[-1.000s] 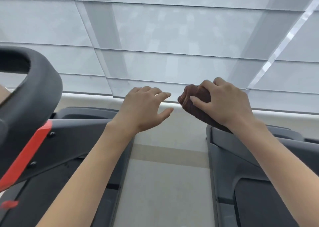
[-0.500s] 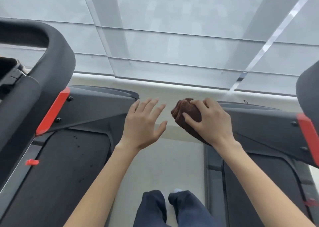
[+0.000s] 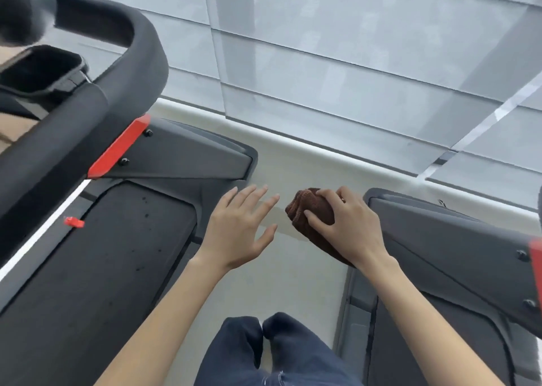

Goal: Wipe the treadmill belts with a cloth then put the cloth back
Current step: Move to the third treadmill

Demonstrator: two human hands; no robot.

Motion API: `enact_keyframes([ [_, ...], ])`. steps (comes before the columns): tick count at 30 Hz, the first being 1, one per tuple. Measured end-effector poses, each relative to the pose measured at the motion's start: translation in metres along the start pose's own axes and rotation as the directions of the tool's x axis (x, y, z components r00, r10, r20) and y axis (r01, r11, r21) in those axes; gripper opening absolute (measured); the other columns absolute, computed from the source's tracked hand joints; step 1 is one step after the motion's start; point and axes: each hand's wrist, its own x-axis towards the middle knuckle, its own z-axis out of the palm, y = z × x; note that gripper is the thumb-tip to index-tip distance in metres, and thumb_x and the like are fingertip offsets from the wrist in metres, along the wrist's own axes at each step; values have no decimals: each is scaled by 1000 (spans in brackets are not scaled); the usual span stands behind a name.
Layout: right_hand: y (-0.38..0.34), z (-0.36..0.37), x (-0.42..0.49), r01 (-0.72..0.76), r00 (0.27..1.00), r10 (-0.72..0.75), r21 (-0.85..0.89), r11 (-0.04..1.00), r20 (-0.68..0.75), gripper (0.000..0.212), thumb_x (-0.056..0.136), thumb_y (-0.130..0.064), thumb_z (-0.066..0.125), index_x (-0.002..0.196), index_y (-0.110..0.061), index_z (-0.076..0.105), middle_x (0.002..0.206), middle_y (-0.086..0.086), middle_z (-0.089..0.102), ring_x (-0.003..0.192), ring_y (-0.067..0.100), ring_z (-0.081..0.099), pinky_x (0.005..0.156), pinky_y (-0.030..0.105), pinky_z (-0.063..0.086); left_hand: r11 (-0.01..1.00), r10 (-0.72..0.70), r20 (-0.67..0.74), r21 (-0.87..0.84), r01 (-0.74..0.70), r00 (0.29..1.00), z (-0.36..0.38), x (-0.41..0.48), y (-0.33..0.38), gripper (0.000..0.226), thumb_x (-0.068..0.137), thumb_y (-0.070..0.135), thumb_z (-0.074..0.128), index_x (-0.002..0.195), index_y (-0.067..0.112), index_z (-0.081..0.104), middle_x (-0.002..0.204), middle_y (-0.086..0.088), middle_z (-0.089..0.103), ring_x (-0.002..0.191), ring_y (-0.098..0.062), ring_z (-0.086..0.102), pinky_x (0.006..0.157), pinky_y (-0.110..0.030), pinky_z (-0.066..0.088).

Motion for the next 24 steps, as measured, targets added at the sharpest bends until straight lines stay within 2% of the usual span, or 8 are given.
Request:
enact_keyframes([
  [6, -4, 16, 17, 229, 959, -240, 81, 970, 152, 46, 81, -57, 52, 118, -29, 56, 97, -4, 51, 93, 20, 53, 68, 30, 42, 975, -223, -39, 10, 224, 974, 2, -45, 17, 50, 89, 42, 40, 131, 20, 54, 135, -6, 53, 126, -24, 49, 106, -44, 37],
  [10, -21, 32, 13, 422, 860, -443, 134, 896, 254, 44, 82, -55, 55, 117, -28, 57, 96, -4, 51, 95, 22, 55, 71, 33, 44, 917, -396, -57, 24, 398, 916, 5, -96, 33, 49, 88, 41, 42, 132, 21, 53, 137, -5, 52, 128, -23, 46, 108, -42, 33],
  [12, -37, 40, 3, 518, 786, -540, 155, 841, 302, 44, 81, -56, 53, 116, -30, 57, 95, -7, 49, 96, 21, 55, 71, 33, 44, 865, -498, -57, 37, 501, 865, 8, -130, 45, 50, 88, 41, 43, 132, 22, 53, 137, -5, 52, 129, -23, 45, 109, -42, 32],
  [15, -66, 51, -18, 650, 660, -674, 199, 734, 331, 43, 79, -58, 52, 113, -32, 57, 92, -9, 49, 94, 21, 57, 66, 30, 42, 748, -660, -43, 50, 661, 750, 10, -183, 67, 50, 87, 41, 42, 133, 23, 52, 138, -5, 51, 130, -23, 44, 110, -42, 30],
  [18, -98, 63, -50, 780, 471, -800, 249, 574, 371, 45, 78, -59, 51, 112, -30, 57, 92, -6, 49, 94, 21, 56, 66, 32, 44, 595, -802, -41, 37, 803, 596, 12, -237, 95, 51, 88, 41, 41, 135, 23, 50, 139, -4, 50, 132, -23, 42, 111, -42, 29],
  [24, -154, 82, -141, 904, 175, -910, 305, 301, 377, 44, 82, -59, 50, 117, -33, 55, 100, -6, 53, 101, 17, 53, 66, 29, 44, 337, -940, -72, -70, 939, 333, 19, -333, 155, 48, 90, 38, 42, 134, 22, 51, 137, -4, 52, 132, -22, 42, 111, -42, 29],
])
